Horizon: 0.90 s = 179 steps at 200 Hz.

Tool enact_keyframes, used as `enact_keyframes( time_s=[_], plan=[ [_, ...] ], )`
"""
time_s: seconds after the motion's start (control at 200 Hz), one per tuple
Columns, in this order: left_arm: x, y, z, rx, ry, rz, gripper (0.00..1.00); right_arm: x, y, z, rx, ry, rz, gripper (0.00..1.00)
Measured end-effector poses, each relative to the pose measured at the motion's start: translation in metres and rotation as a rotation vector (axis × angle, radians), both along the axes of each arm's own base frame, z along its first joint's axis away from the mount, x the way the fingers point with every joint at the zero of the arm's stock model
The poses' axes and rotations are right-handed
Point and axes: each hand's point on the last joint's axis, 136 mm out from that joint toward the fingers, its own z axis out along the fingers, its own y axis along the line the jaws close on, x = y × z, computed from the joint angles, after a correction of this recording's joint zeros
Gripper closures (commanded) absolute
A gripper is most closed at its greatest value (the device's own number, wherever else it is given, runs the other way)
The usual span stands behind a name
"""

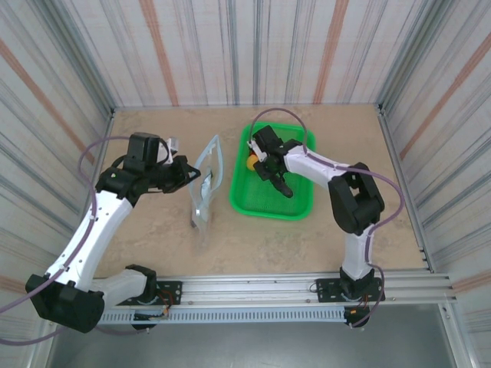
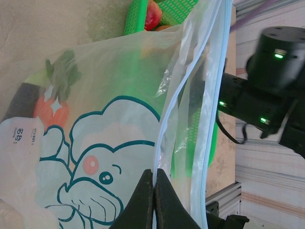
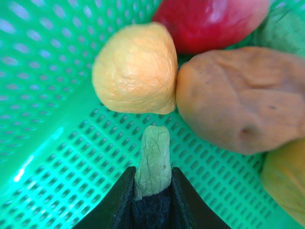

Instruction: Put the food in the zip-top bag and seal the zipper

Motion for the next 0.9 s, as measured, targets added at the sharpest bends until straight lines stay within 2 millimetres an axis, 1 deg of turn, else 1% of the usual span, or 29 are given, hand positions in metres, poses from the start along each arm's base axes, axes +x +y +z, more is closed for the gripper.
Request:
enact_keyframes(
  time_s=[0.11,0.14,0.205,0.336,0.376,0.466,0.541,0.606,0.661,0.751,0.897],
  plan=[
    [0.001,0.0,0.004,-0.002,-0.009,0.001,1.0,-0.01,0.002,0.038,0.112,-0.061,-0.013,0.8],
    [0.001,0.0,0.006,-0.003,-0.011,0.001,1.0,-0.013,0.002,0.052,0.149,-0.084,-0.017,0.81],
    [0.001,0.0,0.009,-0.005,-0.015,0.001,1.0,-0.018,0.003,0.078,0.218,-0.133,-0.021,0.85],
    [0.0,0.0,0.021,-0.008,-0.031,0.002,1.0,-0.022,0.007,0.141,0.401,-0.27,-0.034,0.87],
    [0.0,0.0,0.026,-0.009,-0.038,0.003,1.0,-0.026,0.009,0.161,0.468,-0.322,-0.033,0.88],
    [0.001,0.0,0.033,-0.014,-0.052,0.002,1.0,-0.036,0.012,0.199,0.599,-0.432,-0.015,0.89],
    [0.002,-0.001,0.032,-0.013,-0.049,0.0,1.0,-0.046,0.02,0.228,0.702,-0.502,0.007,0.89],
    [0.003,-0.002,0.029,-0.01,-0.036,-0.002,1.0,-0.05,0.028,0.253,0.797,-0.548,0.021,0.89],
    [0.004,-0.004,0.025,-0.007,-0.022,-0.009,1.0,-0.054,0.036,0.272,0.877,-0.576,0.037,0.88],
    [0.006,-0.007,0.019,0.001,-0.005,-0.018,1.0,-0.062,0.047,0.297,0.984,-0.613,0.059,0.88],
    [0.008,-0.008,0.018,0.003,-0.004,-0.021,1.0,-0.076,0.07,0.33,1.152,-0.632,0.091,0.86]
  ],
)
